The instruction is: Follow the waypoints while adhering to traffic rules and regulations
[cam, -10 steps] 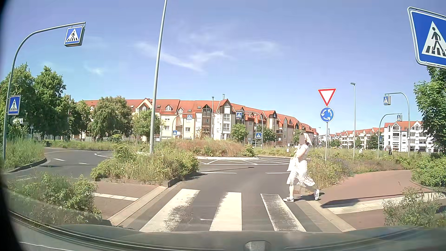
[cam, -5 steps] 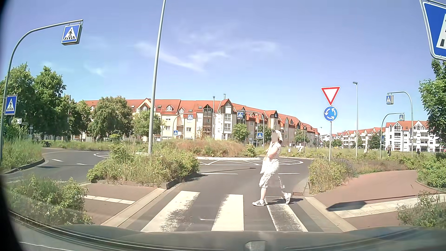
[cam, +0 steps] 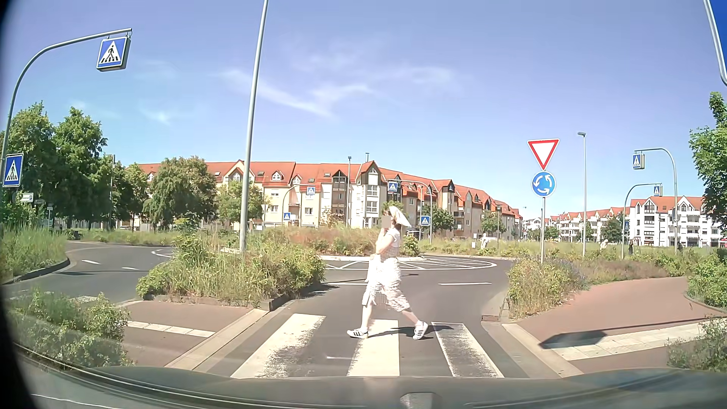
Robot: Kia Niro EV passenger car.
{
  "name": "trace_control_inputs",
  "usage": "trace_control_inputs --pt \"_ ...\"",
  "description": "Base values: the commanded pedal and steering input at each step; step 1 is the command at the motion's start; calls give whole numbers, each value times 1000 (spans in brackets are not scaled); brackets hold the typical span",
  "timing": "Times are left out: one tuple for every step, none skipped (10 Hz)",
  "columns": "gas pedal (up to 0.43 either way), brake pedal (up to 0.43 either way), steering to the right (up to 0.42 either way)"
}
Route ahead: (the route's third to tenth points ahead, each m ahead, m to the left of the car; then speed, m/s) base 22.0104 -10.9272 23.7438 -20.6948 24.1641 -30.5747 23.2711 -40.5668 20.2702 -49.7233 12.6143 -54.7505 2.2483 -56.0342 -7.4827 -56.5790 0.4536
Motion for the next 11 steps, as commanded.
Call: trace_control_inputs --pt "0 30 -43" --pt "0 30 -43" --pt "0 30 -43" --pt "0 30 -43" --pt "0 30 -44" --pt "0 30 -44" --pt "0 30 -44" --pt "0 30 -43" --pt "20 30 -44" --pt "47 30 -44" --pt "67 30 -44"
